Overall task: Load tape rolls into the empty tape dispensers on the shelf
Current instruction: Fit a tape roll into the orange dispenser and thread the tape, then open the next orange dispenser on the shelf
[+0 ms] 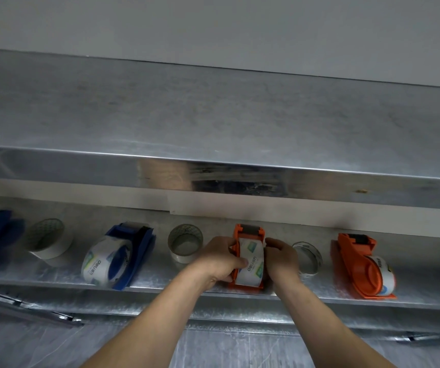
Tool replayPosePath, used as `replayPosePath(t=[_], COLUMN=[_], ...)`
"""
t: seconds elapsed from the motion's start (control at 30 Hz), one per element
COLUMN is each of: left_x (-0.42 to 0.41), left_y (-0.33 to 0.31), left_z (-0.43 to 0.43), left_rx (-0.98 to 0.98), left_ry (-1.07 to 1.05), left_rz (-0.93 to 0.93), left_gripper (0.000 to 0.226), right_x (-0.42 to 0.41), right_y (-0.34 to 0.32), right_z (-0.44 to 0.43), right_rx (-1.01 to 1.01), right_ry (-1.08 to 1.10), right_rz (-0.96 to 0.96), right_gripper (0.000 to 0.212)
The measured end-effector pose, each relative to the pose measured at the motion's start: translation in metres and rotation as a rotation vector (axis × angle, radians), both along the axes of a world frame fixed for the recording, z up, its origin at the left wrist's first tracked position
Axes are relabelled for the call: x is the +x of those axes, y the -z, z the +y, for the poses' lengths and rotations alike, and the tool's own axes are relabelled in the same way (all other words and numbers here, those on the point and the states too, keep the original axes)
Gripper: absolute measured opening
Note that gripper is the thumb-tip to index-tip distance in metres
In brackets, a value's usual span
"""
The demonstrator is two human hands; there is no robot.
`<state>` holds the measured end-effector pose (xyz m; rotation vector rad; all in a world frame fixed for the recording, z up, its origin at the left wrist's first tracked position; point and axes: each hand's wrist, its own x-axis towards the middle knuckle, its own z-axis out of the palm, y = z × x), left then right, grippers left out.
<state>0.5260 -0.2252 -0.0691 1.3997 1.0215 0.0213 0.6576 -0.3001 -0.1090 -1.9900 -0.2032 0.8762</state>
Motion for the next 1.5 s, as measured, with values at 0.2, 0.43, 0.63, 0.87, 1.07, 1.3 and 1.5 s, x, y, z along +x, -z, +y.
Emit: replayPosePath(t=[0.2, 0.43, 0.63, 0.87, 1.07, 1.3, 1.5], left_x=[-0.001, -0.002, 0.004, 0.027, 0.052, 0.086, 0.107], left_y=[0.004, -0.002, -0.021, -0.049, -0.072, -0.085, -0.092], left_z=[-0.001, -0.006, -0.017, -0.050, -0.102, -0.164, -0.190], left_rx=[0.000, -0.007, 0.187, 0.425, 0.441, 0.425, 0.369], left_ry=[-0.019, -0.092, -0.213, -0.520, -0.638, -0.639, -0.632], left_rz=[-0.018, -0.036, -0.013, -0.148, -0.278, -0.377, -0.403], left_gripper=[0.025, 0.015, 0.054, 0.043, 0.038, 0.035, 0.034], right_x=[-0.010, -0.011, 0.000, 0.023, 0.050, 0.077, 0.095], right_y=[-0.015, -0.025, -0.030, -0.053, -0.081, -0.100, -0.108], right_z=[-0.003, -0.012, -0.028, -0.069, -0.115, -0.166, -0.196], right_rx=[0.075, 0.164, 0.199, 0.343, 0.475, 0.562, 0.575], right_ry=[-0.013, 0.033, 0.018, 0.027, 0.040, 0.062, 0.123], right_rz=[0.013, -0.036, -0.066, -0.054, -0.053, -0.062, -0.082], right_gripper=[0.033, 0.031, 0.037, 0.029, 0.027, 0.013, 0.014])
